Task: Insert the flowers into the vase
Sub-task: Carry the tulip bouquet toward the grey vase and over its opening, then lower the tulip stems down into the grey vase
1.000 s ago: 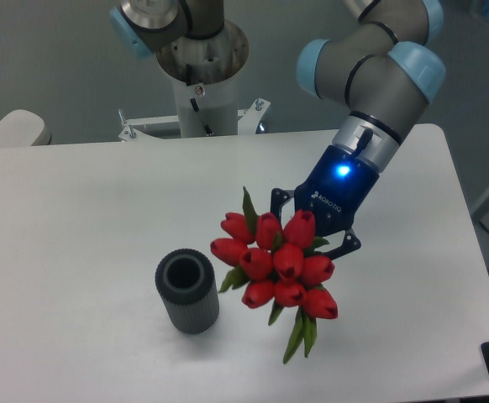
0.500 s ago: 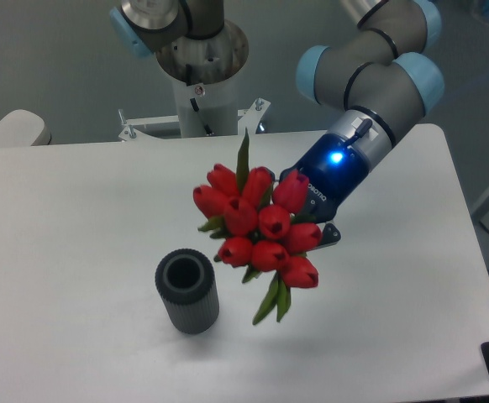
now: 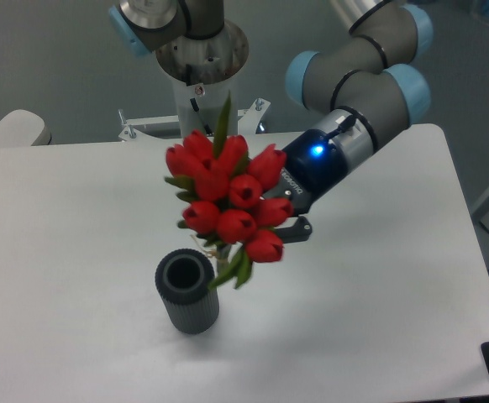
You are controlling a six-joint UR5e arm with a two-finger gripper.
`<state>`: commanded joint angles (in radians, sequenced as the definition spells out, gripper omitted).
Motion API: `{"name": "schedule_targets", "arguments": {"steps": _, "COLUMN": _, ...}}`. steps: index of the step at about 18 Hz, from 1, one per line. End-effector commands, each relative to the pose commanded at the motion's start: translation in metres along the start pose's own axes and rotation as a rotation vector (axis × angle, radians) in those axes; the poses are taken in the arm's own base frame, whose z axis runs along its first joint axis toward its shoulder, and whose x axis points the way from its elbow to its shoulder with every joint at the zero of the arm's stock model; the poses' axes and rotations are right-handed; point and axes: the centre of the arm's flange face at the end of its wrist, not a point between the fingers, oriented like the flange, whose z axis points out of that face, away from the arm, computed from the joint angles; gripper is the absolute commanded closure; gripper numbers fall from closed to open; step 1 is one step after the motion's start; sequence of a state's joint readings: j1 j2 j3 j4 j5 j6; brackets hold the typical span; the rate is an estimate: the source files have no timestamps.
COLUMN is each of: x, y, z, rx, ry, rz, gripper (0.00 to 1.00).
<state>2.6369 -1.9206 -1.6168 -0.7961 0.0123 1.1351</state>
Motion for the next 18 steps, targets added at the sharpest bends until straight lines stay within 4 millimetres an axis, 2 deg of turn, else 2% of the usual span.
{"name": "schedule_targets", "arguments": {"steps": 5, "x": 0.014, "y": 0.006, "z": 0.002, "rx": 0.001, "ry": 0.004, "rz": -0.015, "gripper": 0.81}}
{"name": "schedule_targets", "arguments": {"steps": 10, "x": 0.026, "y": 0.033, "z": 0.008, "rx": 0.002, "ry": 0.016, "rz": 0.026, "gripper": 0.81}}
{"name": "schedule_targets", "arguments": {"steps": 18, "x": 0.036, "y": 0.043, "z": 0.017, "rx": 0.001, "ry": 0.031, "rz": 0.011, "gripper": 0.81}}
